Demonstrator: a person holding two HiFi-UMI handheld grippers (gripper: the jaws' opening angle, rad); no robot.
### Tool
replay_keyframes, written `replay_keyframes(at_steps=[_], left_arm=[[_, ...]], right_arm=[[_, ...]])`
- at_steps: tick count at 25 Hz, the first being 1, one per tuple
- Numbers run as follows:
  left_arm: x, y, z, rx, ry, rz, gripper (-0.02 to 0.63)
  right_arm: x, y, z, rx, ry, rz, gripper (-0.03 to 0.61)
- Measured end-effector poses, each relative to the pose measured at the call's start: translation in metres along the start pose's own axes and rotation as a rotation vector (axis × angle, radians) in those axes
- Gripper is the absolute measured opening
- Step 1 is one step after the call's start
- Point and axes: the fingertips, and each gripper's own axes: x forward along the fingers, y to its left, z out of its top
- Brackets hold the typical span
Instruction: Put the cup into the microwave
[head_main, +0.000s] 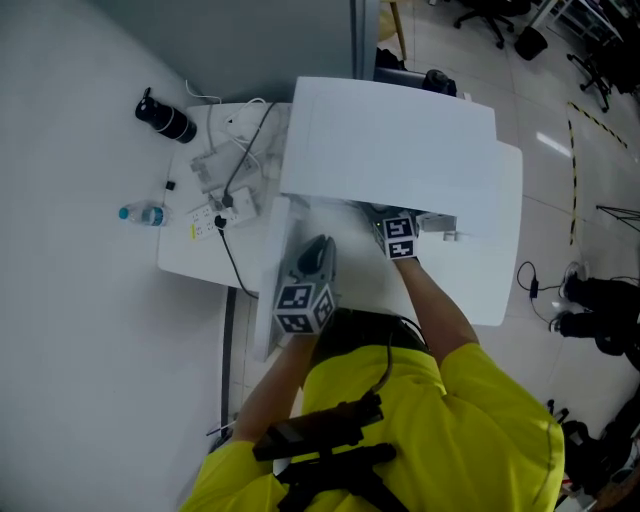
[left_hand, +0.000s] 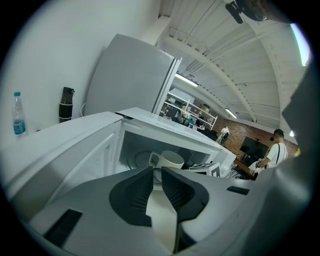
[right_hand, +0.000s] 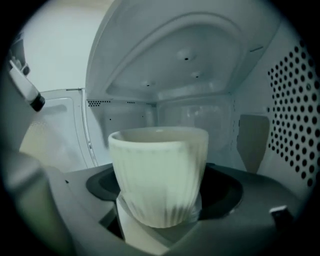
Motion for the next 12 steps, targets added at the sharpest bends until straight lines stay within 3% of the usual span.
replay_keyframes(at_steps=[12], left_arm=[[0.006,-0.008,-0.004,-0.007,0.016,-0.015,0.034]], right_arm=[[0.015,-0.005,0.005,-0.01,-0.035,-0.008,0.469]])
